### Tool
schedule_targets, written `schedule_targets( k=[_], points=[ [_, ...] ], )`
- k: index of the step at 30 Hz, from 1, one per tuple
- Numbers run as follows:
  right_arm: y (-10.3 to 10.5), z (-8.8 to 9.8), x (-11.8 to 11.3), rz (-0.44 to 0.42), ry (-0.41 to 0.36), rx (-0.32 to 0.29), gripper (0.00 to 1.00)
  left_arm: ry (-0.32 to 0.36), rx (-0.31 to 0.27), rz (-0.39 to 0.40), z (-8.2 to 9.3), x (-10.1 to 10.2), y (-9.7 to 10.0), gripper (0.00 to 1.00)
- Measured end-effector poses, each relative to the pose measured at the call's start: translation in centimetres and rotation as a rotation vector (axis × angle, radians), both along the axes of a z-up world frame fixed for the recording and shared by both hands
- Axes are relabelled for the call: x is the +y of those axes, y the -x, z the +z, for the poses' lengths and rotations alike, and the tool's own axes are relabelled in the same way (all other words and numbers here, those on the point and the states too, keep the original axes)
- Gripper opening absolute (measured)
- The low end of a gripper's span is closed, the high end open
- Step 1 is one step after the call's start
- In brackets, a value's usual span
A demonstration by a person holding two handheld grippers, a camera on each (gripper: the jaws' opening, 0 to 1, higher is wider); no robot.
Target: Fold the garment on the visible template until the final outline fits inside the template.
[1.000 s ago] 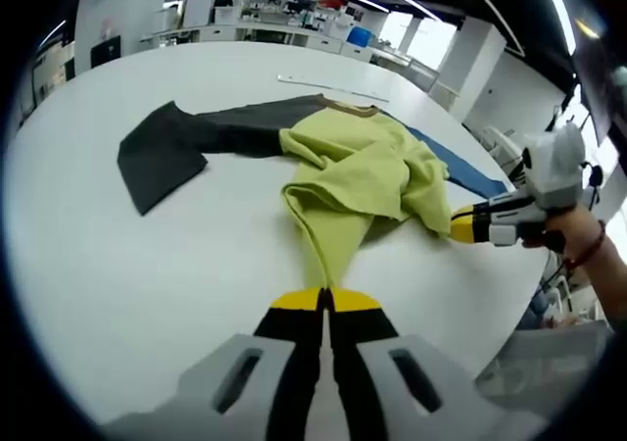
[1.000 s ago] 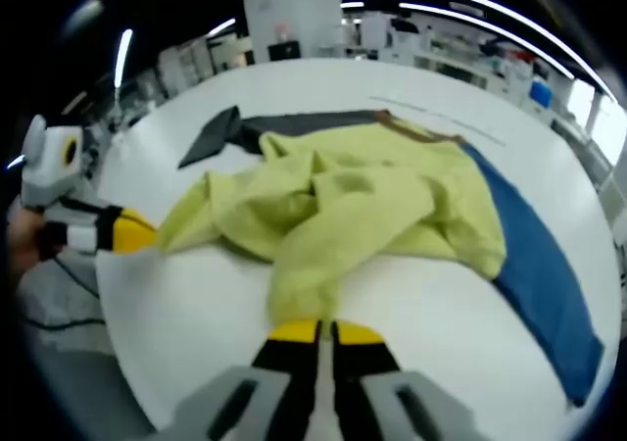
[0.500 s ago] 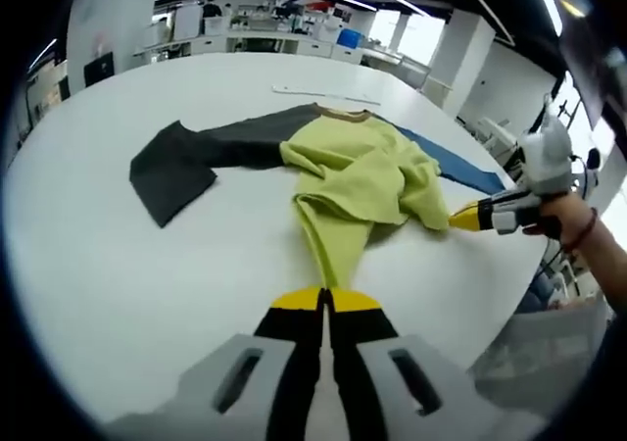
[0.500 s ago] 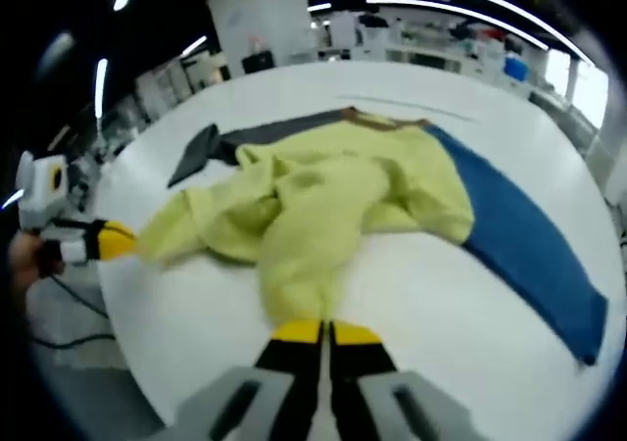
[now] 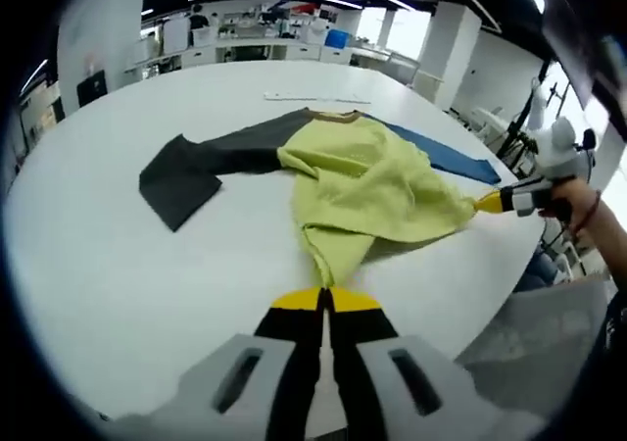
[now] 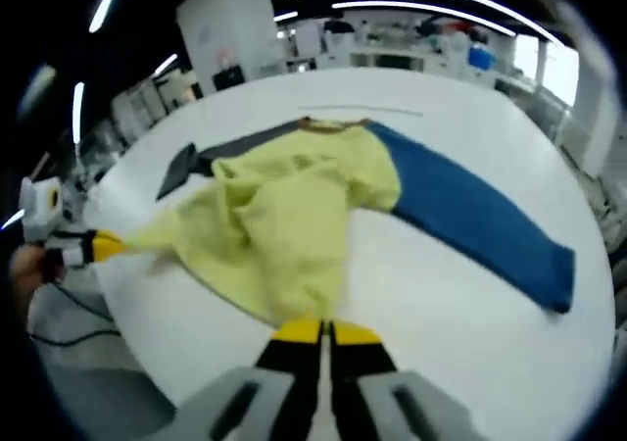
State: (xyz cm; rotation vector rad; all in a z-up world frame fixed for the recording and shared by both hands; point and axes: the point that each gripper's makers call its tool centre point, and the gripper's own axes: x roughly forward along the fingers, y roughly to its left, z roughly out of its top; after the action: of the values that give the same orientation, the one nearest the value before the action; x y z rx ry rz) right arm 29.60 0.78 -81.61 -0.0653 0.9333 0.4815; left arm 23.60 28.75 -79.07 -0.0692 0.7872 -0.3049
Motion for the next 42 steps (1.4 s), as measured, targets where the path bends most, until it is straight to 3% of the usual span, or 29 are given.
schedule_targets(
  k=[14, 22, 33, 39, 42],
  points=[
    [3.0, 1.5, -3.6, -0.072, -0.007, 0.010, 0.00, -0.045, -0.011, -0.029, 0.2, 1.7, 2.4, 0.00],
    [4.7, 0.5, -5.1, -0.108, 0.015, 0.045, 0.00, -0.091, 0.011, -0.050, -0.2, 2.3, 3.8, 0.00],
    [7.2, -0.4, -6.1, -0.123, 0.052, 0.093, 0.00, -0.073, 0.083, -0.098, -1.2, 2.2, 6.4, 0.00],
    [8.5, -2.2, -6.5, -0.136, 0.067, 0.128, 0.00, -0.106, 0.118, -0.122, -2.2, 2.1, 7.2, 0.00],
    [9.0, -2.5, -6.7, -0.144, 0.075, 0.138, 0.00, -0.180, 0.147, -0.135, -2.8, 3.1, 7.7, 0.00]
  ],
)
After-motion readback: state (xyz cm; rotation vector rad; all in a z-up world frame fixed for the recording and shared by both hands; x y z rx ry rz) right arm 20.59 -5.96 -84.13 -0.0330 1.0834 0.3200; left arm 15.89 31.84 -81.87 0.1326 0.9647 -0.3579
